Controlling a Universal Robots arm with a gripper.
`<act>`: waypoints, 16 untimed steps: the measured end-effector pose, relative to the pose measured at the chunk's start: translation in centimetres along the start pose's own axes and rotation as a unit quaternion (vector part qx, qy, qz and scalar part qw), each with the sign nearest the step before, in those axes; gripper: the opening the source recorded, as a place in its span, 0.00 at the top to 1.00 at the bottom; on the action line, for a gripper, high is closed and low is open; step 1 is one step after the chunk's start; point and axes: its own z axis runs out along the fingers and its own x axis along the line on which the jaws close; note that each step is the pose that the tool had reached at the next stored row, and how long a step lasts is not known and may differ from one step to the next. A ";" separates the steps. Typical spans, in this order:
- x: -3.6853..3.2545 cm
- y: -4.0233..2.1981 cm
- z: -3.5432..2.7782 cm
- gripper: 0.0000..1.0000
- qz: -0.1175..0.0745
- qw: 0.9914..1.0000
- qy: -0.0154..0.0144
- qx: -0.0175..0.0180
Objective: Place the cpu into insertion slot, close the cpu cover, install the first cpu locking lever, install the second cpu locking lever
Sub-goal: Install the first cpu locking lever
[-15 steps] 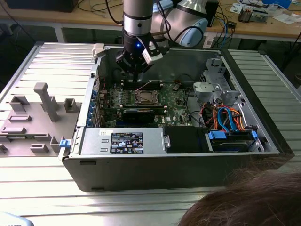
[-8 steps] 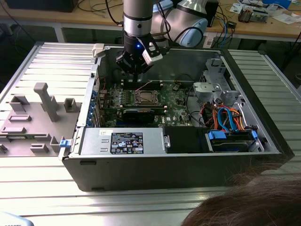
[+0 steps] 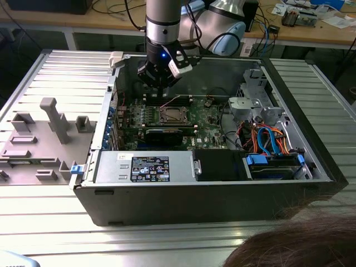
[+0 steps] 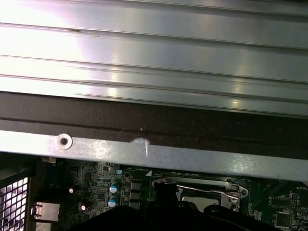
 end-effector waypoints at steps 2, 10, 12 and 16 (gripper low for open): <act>-0.01 0.00 0.06 0.89 0.000 1.000 0.000 0.000; -0.01 0.00 0.20 0.89 0.000 1.000 0.000 0.000; -0.02 0.00 0.24 0.89 0.000 1.000 0.000 0.000; -0.02 0.00 0.32 0.89 0.000 1.000 0.000 0.000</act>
